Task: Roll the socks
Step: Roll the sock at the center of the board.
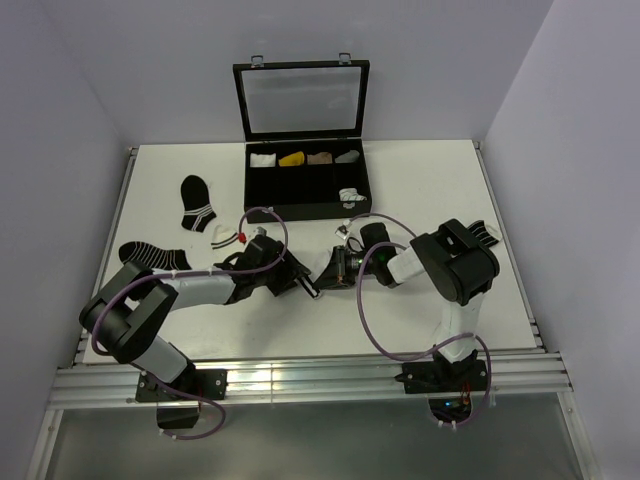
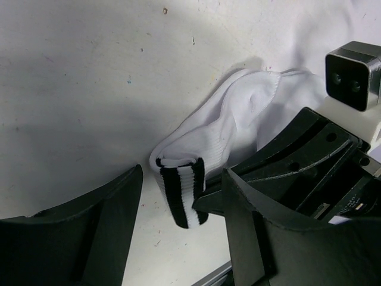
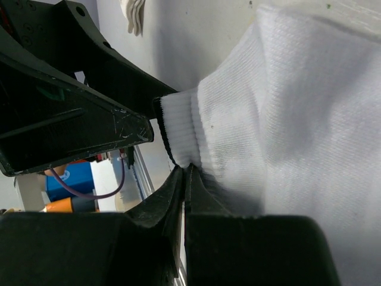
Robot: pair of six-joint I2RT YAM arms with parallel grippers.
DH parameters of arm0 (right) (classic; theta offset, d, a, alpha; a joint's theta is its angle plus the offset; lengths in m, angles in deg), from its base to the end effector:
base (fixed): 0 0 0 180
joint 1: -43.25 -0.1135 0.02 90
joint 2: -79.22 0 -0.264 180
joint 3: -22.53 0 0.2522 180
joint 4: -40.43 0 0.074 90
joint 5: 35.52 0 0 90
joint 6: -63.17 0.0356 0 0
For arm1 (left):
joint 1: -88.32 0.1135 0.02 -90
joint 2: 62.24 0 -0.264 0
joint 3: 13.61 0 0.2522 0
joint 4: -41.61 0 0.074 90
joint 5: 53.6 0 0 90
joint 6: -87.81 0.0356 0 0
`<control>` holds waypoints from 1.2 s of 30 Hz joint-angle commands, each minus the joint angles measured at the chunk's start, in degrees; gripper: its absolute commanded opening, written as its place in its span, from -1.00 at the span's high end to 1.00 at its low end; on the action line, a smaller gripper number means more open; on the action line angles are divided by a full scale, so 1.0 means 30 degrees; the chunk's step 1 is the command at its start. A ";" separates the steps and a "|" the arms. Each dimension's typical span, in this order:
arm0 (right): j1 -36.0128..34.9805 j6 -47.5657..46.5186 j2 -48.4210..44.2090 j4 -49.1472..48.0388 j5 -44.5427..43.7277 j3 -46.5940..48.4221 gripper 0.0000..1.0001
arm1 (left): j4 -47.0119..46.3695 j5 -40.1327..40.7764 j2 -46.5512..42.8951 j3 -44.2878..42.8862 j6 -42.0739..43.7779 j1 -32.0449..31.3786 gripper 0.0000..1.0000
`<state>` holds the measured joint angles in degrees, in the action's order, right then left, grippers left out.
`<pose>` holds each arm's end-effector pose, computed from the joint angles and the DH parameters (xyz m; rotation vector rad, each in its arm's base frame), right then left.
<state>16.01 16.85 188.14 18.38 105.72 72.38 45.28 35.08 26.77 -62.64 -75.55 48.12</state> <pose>0.2648 0.1675 0.0889 -0.2228 2.4382 1.6186 0.2194 -0.1865 0.1398 -0.7185 2.4575 -0.9331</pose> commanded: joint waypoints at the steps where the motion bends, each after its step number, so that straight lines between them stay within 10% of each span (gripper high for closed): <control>1: 0.0263 -0.0644 0.0723 0.1214 -0.1232 0.0096 0.96 | 0.1488 0.0295 0.0768 0.0593 0.0050 -0.0162 -0.23; 18: 0.0732 -0.1201 0.1427 0.2357 -0.1935 0.0302 0.95 | 0.1370 0.0148 0.1968 0.0740 -0.0155 -0.0163 -0.09; 31: 0.0177 -0.4886 -0.2817 0.5636 -0.6171 -0.0108 0.55 | 0.2950 0.0353 0.2234 -0.0518 0.0576 -0.0309 0.99; 36: -0.1663 -0.6530 -0.6620 0.7335 -1.0539 -0.0694 0.38 | 0.5439 0.0933 0.2467 -0.2071 0.1514 -0.0397 0.99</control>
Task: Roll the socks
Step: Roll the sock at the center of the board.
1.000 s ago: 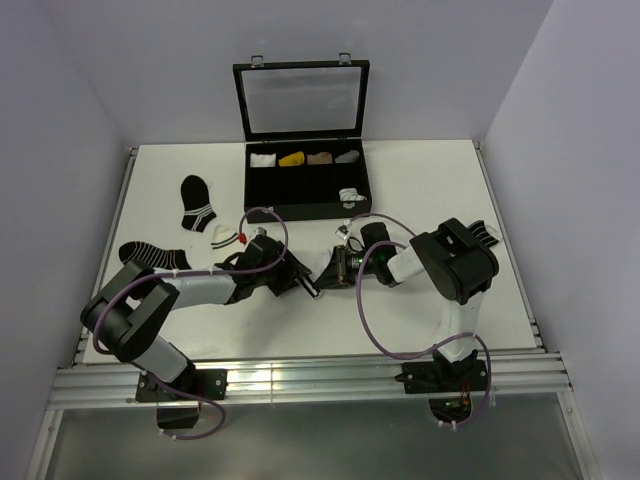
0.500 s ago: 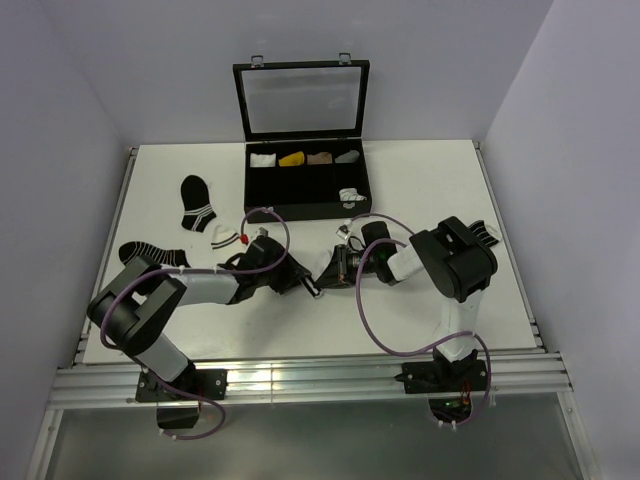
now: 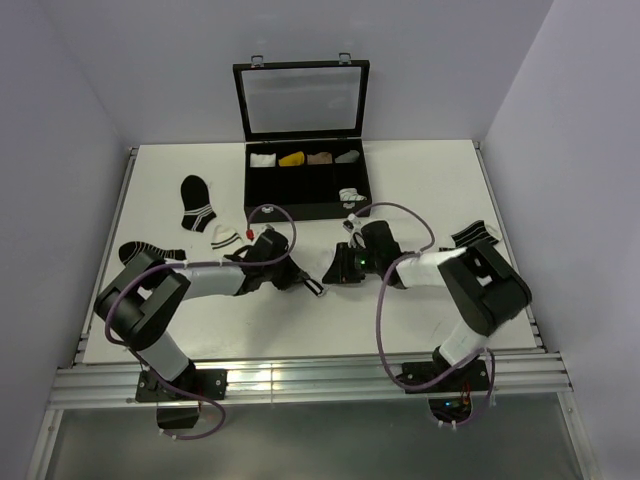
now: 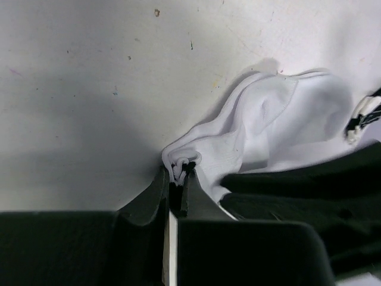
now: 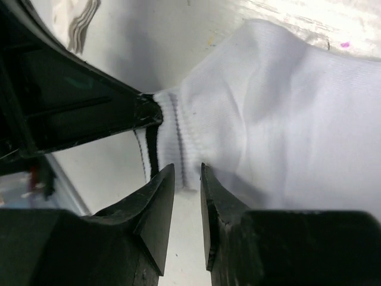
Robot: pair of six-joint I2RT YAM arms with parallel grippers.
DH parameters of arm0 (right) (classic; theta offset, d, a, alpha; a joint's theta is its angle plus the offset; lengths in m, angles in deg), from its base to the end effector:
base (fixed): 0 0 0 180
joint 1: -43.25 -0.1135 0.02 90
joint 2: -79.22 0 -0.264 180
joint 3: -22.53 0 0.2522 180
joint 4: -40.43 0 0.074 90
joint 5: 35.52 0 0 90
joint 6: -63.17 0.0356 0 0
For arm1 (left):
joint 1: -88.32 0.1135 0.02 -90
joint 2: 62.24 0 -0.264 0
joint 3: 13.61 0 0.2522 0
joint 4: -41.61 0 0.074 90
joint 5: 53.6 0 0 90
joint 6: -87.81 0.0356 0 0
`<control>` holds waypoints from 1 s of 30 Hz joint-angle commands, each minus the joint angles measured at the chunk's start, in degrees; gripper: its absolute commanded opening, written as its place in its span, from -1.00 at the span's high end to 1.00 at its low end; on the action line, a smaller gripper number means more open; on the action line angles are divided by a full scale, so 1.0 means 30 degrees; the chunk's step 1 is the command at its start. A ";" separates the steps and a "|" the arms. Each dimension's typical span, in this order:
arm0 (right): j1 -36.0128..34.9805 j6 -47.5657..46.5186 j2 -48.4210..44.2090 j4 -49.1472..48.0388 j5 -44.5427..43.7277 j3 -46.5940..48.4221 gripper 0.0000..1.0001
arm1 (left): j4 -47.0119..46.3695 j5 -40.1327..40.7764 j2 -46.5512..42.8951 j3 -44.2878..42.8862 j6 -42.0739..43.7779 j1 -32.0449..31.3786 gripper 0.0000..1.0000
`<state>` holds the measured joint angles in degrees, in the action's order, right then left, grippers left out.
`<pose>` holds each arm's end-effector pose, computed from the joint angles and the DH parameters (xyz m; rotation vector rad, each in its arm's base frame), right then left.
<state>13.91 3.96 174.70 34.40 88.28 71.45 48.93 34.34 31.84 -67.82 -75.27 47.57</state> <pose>0.2495 0.1630 0.1259 -0.3069 2.4150 1.1904 0.2316 -0.2012 0.1348 -0.7125 2.5245 -0.8873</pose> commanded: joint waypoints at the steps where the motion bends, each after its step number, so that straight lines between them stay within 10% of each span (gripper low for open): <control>1: -0.1406 -0.2844 -0.2643 0.2230 -0.5604 -0.0410 0.36 | 0.4458 0.1273 0.0807 -0.0694 0.1565 -0.0215 0.99; 9: -0.6358 -0.5336 -0.5663 0.2145 -1.3310 -0.0967 0.08 | 0.6597 0.2329 0.0660 -0.2015 0.2796 -0.0215 0.99; 30: -1.0990 -0.6893 -0.1246 0.3547 -1.8090 0.2752 0.01 | 0.6775 0.1773 0.0807 -0.2543 0.3266 -0.0244 0.99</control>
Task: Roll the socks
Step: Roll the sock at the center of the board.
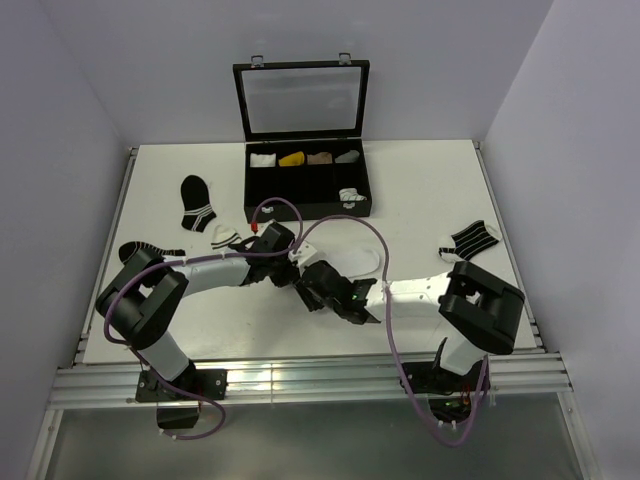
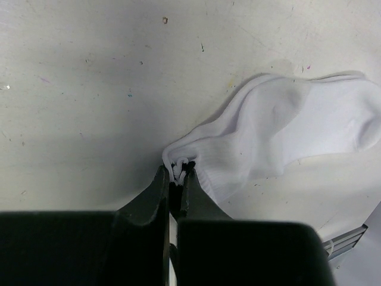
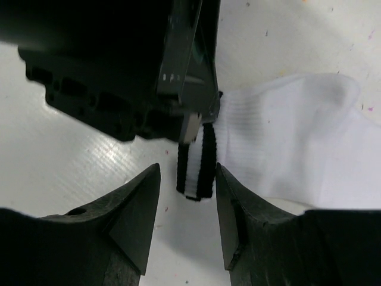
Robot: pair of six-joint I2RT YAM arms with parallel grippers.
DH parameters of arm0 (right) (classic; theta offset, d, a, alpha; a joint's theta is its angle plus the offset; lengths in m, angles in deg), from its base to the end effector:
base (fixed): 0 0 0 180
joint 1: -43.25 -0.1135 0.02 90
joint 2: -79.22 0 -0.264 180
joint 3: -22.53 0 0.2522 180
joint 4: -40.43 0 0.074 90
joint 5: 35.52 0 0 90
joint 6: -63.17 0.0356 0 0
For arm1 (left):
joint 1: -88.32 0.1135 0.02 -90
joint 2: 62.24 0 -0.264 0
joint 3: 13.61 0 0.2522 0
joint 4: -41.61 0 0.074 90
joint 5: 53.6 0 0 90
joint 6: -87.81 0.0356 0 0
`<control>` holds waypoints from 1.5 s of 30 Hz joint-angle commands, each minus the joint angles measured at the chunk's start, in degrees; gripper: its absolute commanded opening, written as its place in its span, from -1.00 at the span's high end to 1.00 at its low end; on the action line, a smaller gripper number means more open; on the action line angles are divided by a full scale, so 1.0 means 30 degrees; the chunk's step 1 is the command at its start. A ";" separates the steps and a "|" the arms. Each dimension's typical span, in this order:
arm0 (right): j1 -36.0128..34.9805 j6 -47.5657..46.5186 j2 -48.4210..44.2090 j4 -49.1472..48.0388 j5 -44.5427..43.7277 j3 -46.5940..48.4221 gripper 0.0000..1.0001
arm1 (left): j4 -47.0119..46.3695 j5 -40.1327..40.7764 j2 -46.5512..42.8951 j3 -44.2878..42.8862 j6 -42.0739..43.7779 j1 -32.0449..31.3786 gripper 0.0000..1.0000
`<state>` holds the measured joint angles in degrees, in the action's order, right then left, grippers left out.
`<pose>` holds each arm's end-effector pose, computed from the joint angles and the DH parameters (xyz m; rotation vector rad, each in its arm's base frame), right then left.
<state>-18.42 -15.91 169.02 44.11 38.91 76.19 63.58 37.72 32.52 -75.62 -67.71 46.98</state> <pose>0.1536 0.2648 0.1594 -0.8371 2.1022 0.3770 0.2388 -0.2090 0.1507 -0.5707 2.6176 -0.6658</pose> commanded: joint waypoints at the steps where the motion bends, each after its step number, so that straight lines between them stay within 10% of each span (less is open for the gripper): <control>1: -0.0302 -0.0270 0.0798 0.0460 -0.1693 0.1289 0.00 | 0.1922 0.0614 0.0581 0.0087 0.0716 -0.0047 0.99; 8: -0.0362 0.0081 0.2117 0.2188 -0.1841 0.2139 0.06 | 0.1777 0.0497 0.0377 0.0174 0.0541 -0.0018 0.99; 16: -0.0186 0.1252 0.2206 0.3069 -0.1871 0.1789 0.99 | 0.0899 0.0292 -0.0326 0.1079 -0.0455 0.0011 0.86; 28: 0.4439 0.2746 0.0272 0.0728 0.8491 -0.0495 1.00 | -0.1119 0.1551 -0.4719 0.4127 -0.3031 0.0363 -0.45; 37: 0.9186 0.6669 0.2377 -0.5567 1.8336 -0.2602 1.00 | -0.4140 0.0996 -0.5396 0.5770 -0.3005 0.0304 -0.49; 45: 1.1327 1.0714 0.4928 -1.0903 2.0835 -0.4246 1.00 | -0.6249 0.0409 -0.3874 0.5538 -0.2800 0.0012 -0.44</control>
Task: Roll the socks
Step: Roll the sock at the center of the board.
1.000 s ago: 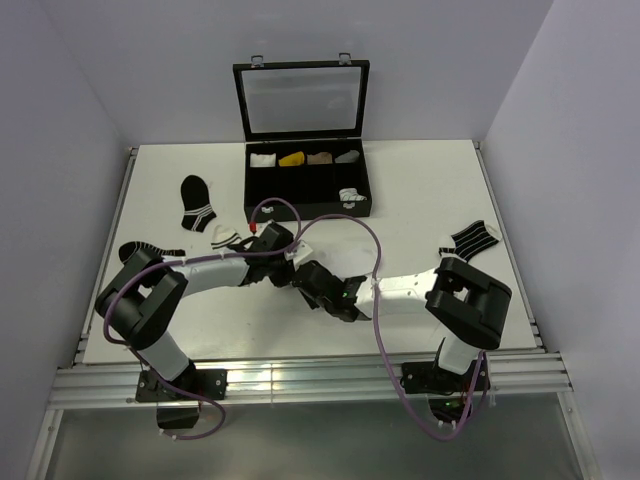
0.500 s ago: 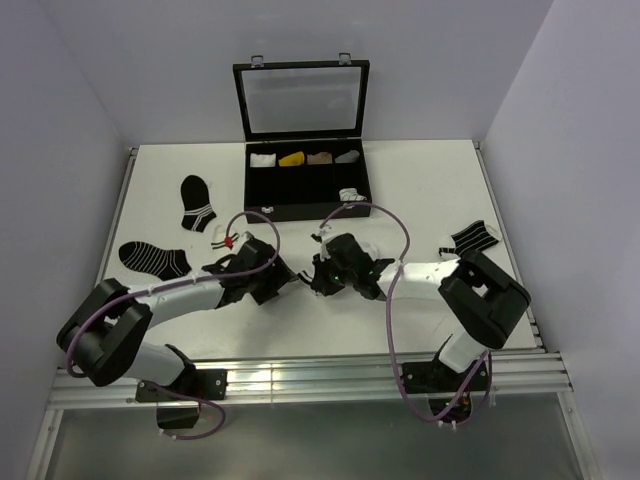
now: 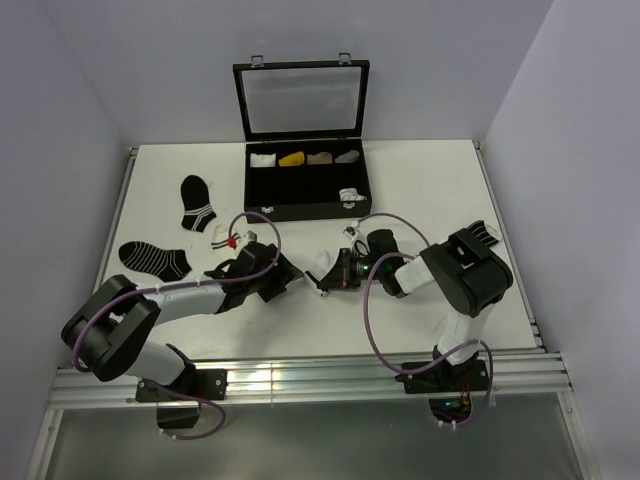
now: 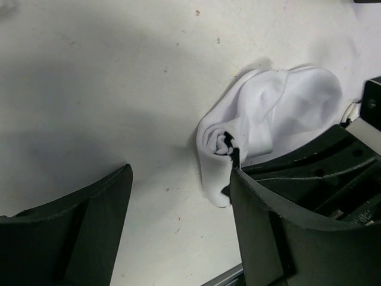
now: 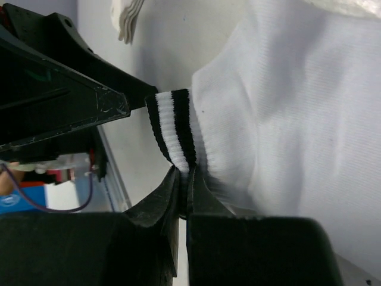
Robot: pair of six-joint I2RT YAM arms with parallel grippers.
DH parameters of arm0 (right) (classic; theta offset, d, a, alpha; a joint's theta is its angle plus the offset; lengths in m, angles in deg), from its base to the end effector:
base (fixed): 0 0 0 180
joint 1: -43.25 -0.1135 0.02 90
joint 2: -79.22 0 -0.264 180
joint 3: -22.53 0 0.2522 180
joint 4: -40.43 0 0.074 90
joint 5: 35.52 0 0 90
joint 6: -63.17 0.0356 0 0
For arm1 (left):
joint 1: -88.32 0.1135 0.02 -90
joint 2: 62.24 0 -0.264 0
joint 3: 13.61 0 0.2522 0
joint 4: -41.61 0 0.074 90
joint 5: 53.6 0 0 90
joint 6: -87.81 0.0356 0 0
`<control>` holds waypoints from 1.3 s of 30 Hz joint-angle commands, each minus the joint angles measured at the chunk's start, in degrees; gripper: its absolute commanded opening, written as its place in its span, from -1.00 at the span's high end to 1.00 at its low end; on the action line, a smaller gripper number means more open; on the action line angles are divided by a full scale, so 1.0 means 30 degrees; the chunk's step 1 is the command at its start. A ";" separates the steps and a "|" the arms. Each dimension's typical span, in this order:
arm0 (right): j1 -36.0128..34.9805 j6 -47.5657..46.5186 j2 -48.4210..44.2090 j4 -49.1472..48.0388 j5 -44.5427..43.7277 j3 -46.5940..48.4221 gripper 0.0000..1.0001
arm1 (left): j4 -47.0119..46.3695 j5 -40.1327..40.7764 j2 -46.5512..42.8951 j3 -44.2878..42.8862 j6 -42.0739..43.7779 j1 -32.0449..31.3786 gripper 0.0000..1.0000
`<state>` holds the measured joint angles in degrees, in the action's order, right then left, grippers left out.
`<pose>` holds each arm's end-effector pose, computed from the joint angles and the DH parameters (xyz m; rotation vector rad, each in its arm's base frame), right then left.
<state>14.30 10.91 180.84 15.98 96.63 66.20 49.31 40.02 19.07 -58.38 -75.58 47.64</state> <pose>0.2428 0.1616 0.1029 -0.2991 2.3339 1.4223 0.1996 -0.1686 0.1479 -0.7435 2.4140 -0.8508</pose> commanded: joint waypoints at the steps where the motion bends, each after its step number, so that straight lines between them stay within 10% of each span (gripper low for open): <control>1: 0.0682 0.1951 0.1308 -0.1674 0.1594 -0.0976 1.00 | -0.1581 -0.0443 0.0812 -0.0270 -0.0119 -0.0236 -0.43; 26: 0.1740 0.2510 0.3069 -0.0417 0.1507 -0.0421 0.77 | -0.0998 -0.1557 0.4944 -0.2231 0.0555 -0.0354 0.33; 33: 0.1594 -0.0065 -0.0611 0.3855 -0.0624 0.0107 0.27 | 0.0964 -0.1294 0.4768 -0.3228 0.1227 -0.0354 0.99; 39: -0.0073 -0.3635 -0.5387 0.9305 -0.5837 0.1307 0.16 | 0.2515 -0.0743 0.4623 -0.3932 0.1493 -0.0354 0.99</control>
<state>16.62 9.03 171.53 32.22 91.01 66.99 49.17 35.67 32.43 -69.30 -73.52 46.92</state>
